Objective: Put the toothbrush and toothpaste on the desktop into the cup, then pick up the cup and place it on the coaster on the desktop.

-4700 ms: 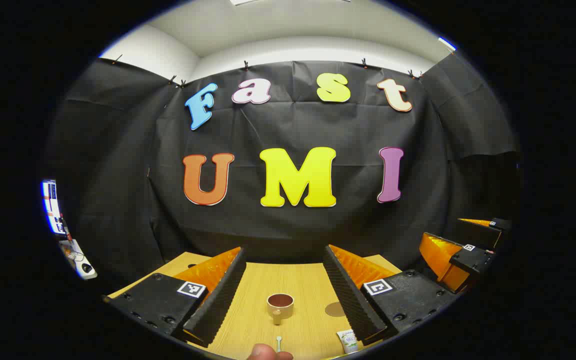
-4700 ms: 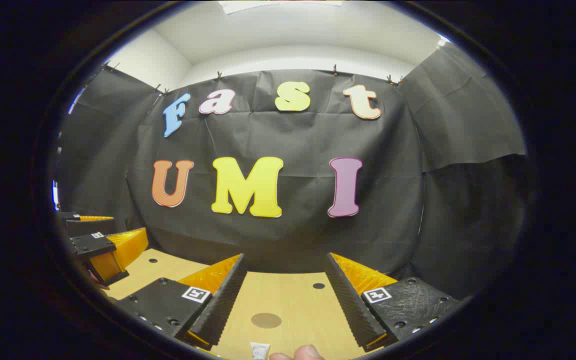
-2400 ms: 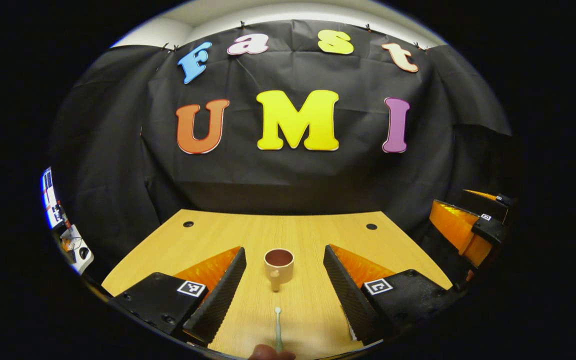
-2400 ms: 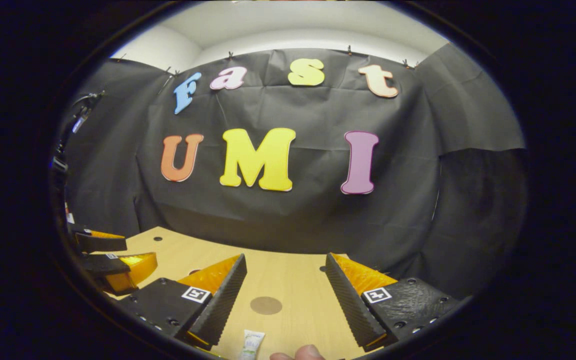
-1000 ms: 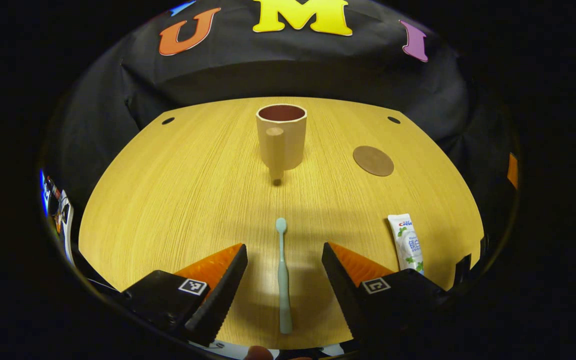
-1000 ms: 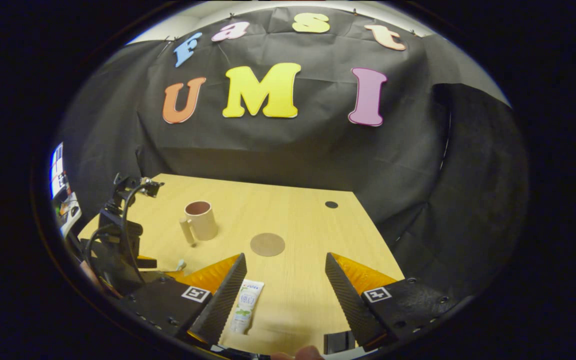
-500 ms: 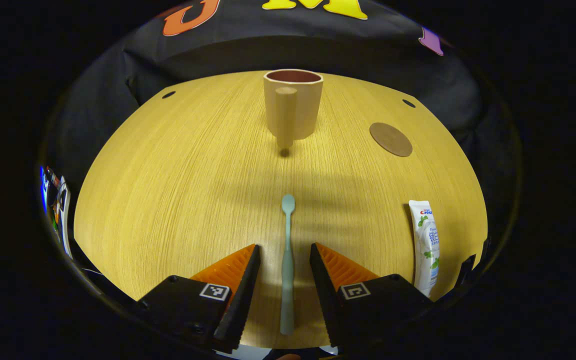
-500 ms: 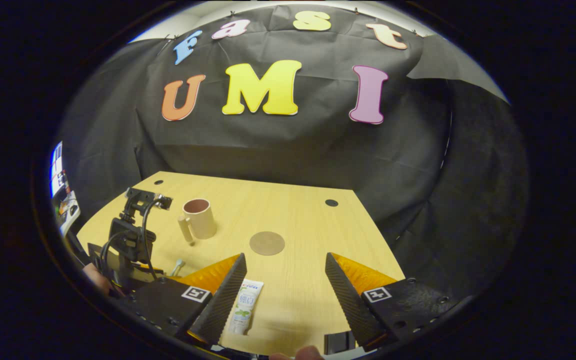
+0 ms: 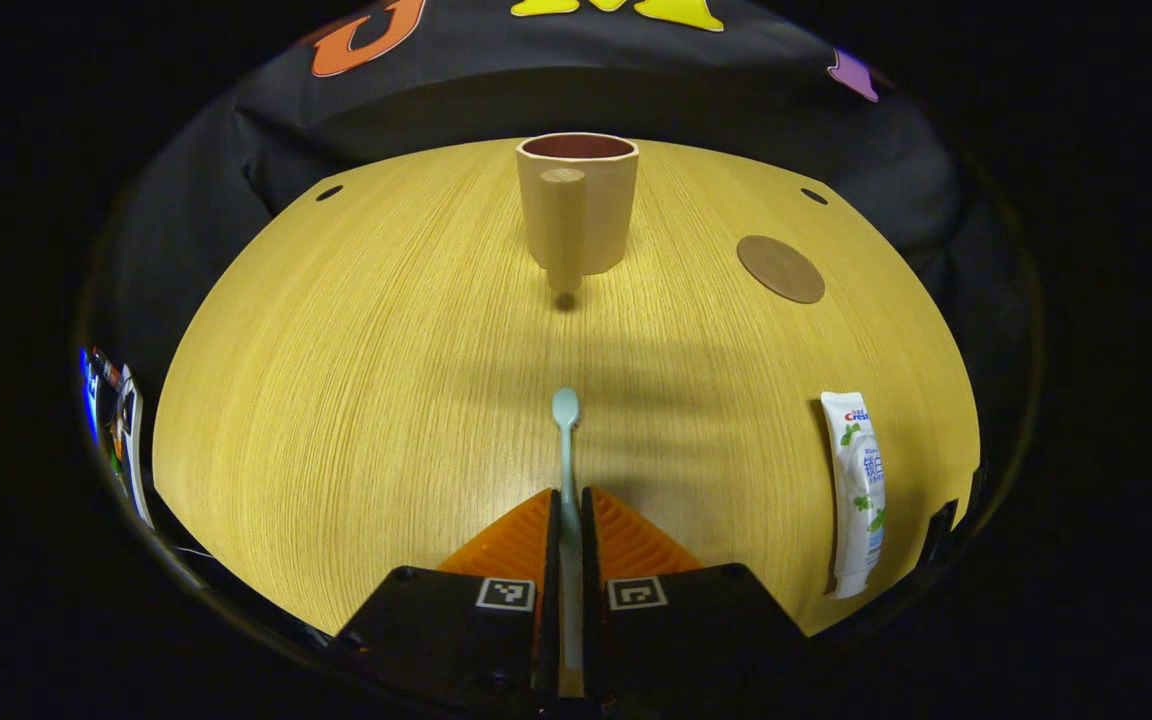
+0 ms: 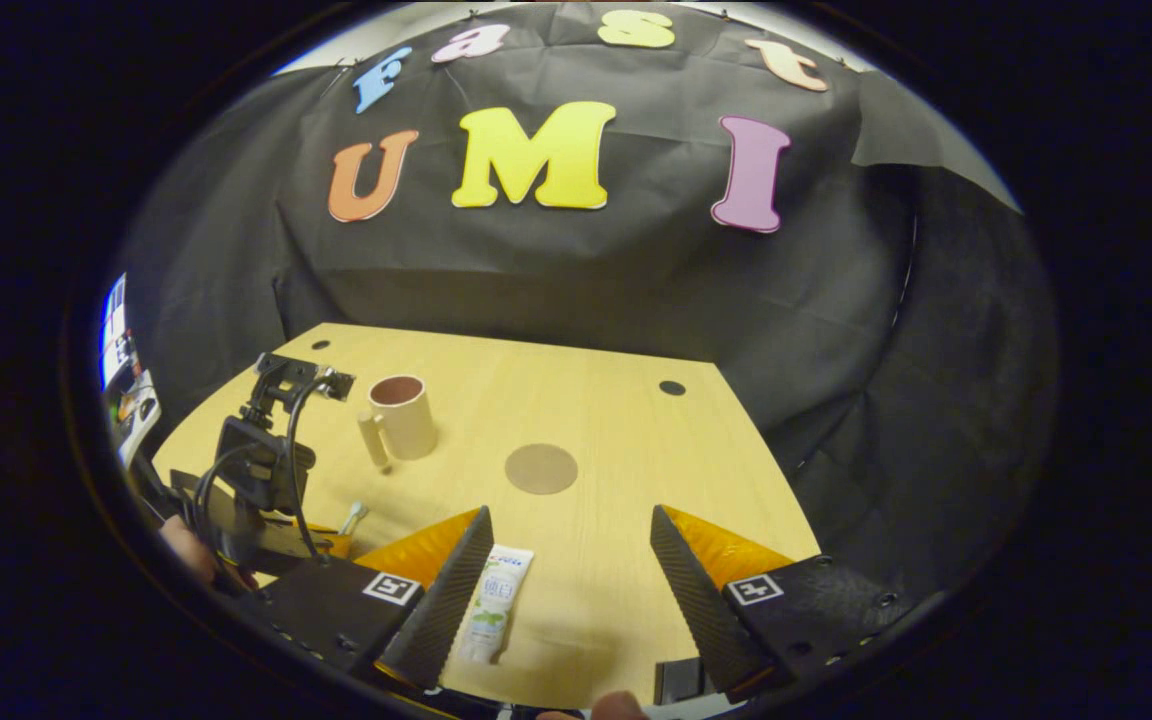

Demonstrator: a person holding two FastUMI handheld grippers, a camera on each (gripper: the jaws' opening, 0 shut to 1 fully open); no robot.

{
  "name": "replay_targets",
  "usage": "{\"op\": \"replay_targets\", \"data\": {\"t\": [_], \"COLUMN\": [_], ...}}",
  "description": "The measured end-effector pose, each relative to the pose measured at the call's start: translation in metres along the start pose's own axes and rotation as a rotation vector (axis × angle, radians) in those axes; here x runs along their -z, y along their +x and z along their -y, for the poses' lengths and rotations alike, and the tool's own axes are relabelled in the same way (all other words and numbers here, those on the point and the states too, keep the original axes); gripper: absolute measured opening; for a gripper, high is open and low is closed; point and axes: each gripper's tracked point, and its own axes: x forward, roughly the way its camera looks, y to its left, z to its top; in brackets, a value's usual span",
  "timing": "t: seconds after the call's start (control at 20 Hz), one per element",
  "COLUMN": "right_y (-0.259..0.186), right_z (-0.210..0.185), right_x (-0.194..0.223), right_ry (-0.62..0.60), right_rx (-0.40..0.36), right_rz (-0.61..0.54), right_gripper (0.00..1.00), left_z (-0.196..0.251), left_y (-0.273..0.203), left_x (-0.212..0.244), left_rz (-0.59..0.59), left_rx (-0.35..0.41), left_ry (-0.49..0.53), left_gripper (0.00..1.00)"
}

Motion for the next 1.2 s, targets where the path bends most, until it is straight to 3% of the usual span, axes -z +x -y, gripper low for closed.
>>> {"op": "replay_targets", "data": {"t": [0.15,0.2,0.5,0.85,1.2], "right_y": [0.004,0.005,0.023,0.047,0.068], "right_z": [-0.009,-0.014,-0.035,-0.057,-0.07], "right_x": [0.01,0.017,0.064,0.124,0.136], "right_ry": [-0.005,-0.004,0.072,0.079,0.098], "right_rx": [-0.025,-0.04,-0.108,-0.114,-0.084], "right_rz": [-0.036,-0.059,-0.242,-0.483,-0.598], "right_gripper": [0.93,0.97,0.95,0.95,0.93], "left_z": [0.007,0.005,-0.011,-0.014,-0.025], "left_y": [-0.005,-0.003,-0.039,-0.079,-0.115], "left_x": [-0.002,0.001,-0.009,-0.065,-0.115], "left_rz": [-0.003,-0.006,0.07,0.248,0.409], "left_rx": [-0.017,-0.014,-0.009,0.056,0.071], "left_ry": [0.009,0.002,0.007,-0.013,-0.014], "left_gripper": [0.08,0.08,0.06,0.06,0.06]}}
